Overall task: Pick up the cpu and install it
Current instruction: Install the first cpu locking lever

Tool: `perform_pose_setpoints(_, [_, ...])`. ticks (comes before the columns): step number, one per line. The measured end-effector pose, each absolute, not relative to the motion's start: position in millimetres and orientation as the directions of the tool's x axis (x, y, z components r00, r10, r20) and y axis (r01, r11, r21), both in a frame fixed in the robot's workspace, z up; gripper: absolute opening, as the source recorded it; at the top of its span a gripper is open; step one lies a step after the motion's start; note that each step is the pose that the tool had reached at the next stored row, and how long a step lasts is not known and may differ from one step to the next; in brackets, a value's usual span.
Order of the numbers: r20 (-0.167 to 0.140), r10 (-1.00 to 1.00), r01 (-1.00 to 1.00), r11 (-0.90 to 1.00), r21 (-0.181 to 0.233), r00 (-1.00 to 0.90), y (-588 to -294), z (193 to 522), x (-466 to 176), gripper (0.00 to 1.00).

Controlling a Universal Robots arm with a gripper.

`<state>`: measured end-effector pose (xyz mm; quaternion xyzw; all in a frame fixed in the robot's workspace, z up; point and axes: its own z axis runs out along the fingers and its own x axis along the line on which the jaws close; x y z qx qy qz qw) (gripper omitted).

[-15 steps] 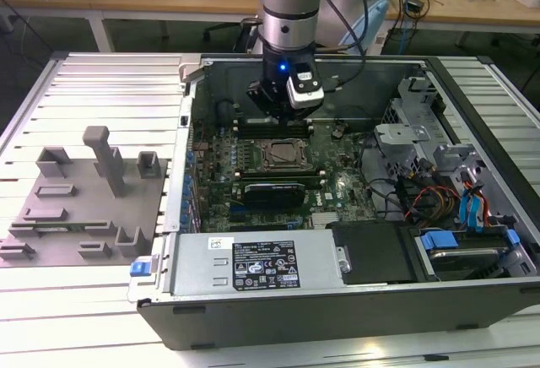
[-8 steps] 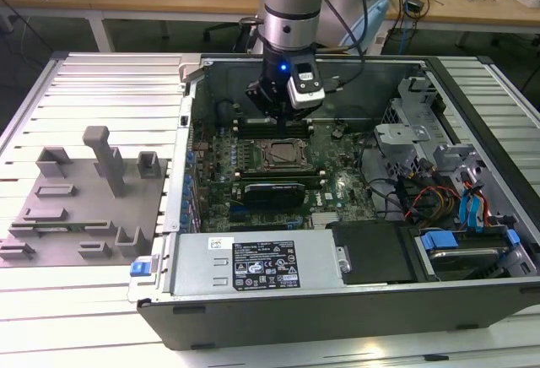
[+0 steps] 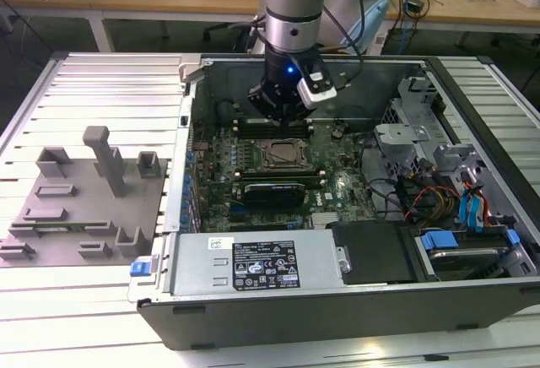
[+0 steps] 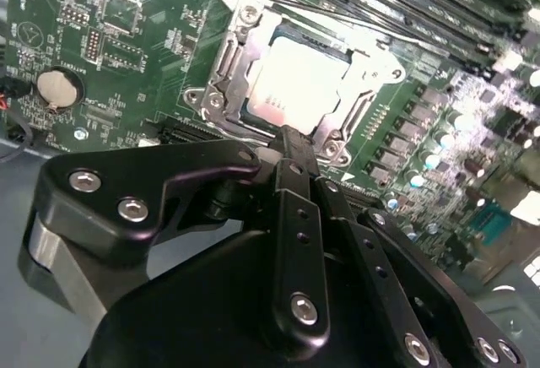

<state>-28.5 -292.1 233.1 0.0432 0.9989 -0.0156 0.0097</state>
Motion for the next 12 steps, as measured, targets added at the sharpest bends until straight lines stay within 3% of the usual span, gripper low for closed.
perform_pose_setpoints(12, [-0.021,0.074,0.074,0.997,-0.03,-0.997,-319.6,233.1,-26.4,0.11])
